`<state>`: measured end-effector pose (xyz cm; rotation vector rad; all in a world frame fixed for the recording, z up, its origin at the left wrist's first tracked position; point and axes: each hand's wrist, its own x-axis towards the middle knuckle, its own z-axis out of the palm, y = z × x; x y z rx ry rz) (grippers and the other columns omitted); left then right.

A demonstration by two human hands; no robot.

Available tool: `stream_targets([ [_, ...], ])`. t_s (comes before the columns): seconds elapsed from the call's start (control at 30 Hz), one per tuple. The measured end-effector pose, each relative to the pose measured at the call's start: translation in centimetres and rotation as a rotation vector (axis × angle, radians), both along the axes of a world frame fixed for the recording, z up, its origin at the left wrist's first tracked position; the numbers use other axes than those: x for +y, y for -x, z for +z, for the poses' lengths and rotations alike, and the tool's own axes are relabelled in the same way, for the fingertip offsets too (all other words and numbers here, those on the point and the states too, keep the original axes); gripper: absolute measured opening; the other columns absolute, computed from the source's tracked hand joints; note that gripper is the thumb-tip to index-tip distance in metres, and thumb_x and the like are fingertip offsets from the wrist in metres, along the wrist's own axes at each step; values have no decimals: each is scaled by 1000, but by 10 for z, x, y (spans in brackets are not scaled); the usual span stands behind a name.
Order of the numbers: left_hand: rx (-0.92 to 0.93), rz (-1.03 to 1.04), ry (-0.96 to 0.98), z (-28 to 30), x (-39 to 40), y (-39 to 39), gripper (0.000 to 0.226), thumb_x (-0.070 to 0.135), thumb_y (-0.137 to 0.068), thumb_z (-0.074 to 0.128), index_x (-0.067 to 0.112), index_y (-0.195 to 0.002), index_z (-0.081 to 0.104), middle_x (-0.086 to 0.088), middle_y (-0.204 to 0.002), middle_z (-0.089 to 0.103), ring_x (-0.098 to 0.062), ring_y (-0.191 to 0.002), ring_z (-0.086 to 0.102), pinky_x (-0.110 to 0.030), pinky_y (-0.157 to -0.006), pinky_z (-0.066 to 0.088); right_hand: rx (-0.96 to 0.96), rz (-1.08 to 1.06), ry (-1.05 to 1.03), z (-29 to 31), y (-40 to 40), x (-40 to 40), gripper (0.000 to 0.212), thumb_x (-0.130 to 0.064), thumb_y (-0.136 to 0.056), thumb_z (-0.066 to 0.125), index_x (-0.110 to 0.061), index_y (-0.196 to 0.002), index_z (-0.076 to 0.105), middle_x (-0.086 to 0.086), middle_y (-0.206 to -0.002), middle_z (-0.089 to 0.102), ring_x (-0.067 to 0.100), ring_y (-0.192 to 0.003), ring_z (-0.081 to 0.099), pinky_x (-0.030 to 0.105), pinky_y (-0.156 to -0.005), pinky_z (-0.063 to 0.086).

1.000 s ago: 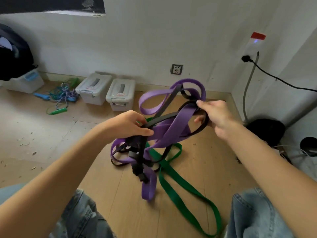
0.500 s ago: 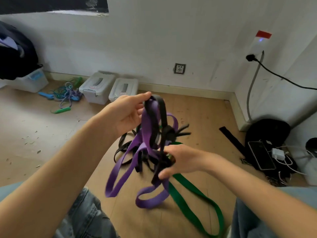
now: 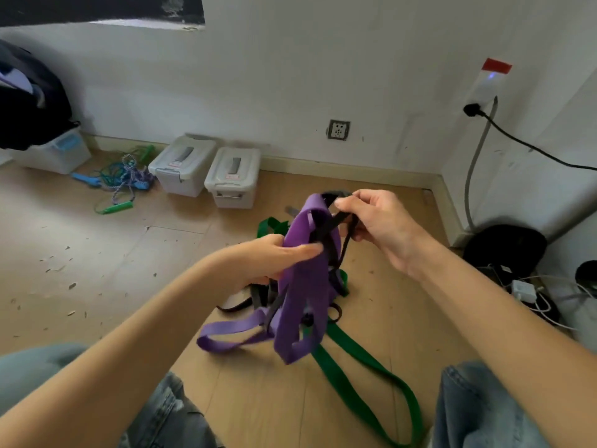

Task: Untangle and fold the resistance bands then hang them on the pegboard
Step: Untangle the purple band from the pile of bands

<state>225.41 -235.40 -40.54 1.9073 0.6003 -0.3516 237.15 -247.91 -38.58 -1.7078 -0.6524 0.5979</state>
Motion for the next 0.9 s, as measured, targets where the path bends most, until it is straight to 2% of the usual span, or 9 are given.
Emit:
stream_targets([
  [0.17,-68,29,-386,4,11,-2,33,39,-89,55,10,-94,68,-6,-84,73,-18,-83,68,-35,-85,53,-123,-55,6,12,-9,-5,27,-11,-90,43,-14,-64,50,2,-66,65,8,-45,47,16,-43,35],
  [0.27,-153,128,-738,8,22,1,24,29,-91,53,13,-89,70,-3,-74,72,-19,-77,69,-37,-79,55,-356,-79,80,17,-19,-9,33,-17,-89,42,-17,-57,45,1,-57,60,23,-56,52,26,-55,37],
  [0.3,-214,218,-682,9,28,2,21,26,-91,55,11,-90,69,-4,-73,72,-19,-75,69,-37,-78,55,-439,-67,135,17,-20,-9,33,-19,-89,43,-17,-56,46,7,-59,60,25,-59,51,29,-58,36],
  [0.37,-367,429,-194,15,31,4,21,18,-87,62,5,-104,60,-10,-80,71,-17,-73,70,-34,-75,57,-455,8,203,16,-19,-8,33,-19,-88,42,-16,-56,47,23,-71,62,20,-57,44,31,-59,34],
  [0.43,-409,515,231,14,21,2,43,10,-83,65,0,-119,44,-17,-99,66,-19,-80,68,-30,-70,59,-335,88,197,15,-15,-6,32,-14,-87,39,-14,-56,47,28,-71,57,19,-53,41,29,-56,32],
  [0.5,-359,468,380,7,1,-1,43,10,-84,63,-1,-119,40,-19,-107,60,-21,-81,65,-31,-68,59,-210,90,134,15,-15,-7,31,-11,-88,35,-11,-59,48,26,-67,54,14,-46,41,27,-52,31],
  [0.57,-308,360,523,2,-9,-3,32,19,-84,61,0,-109,51,-19,-101,65,-24,-80,68,-32,-72,59,-81,58,32,16,-16,-8,28,-11,-87,33,-10,-64,49,24,-69,56,10,-42,40,28,-50,29],
  [0.73,-281,221,656,5,5,-3,56,40,-68,67,-1,-104,57,-18,-100,61,-32,-90,61,-33,-81,54,138,66,-189,14,-13,-6,32,-8,-89,31,-11,-65,52,0,-57,56,10,-51,43,28,-54,29],
  [0.9,-365,391,425,-5,-7,-6,50,13,-69,75,6,-113,53,-11,-93,71,-19,-80,70,-28,-63,56,-201,221,104,4,-2,-2,14,-12,-93,43,-14,-81,50,-4,-67,46,-1,-54,43,14,-53,35],
])
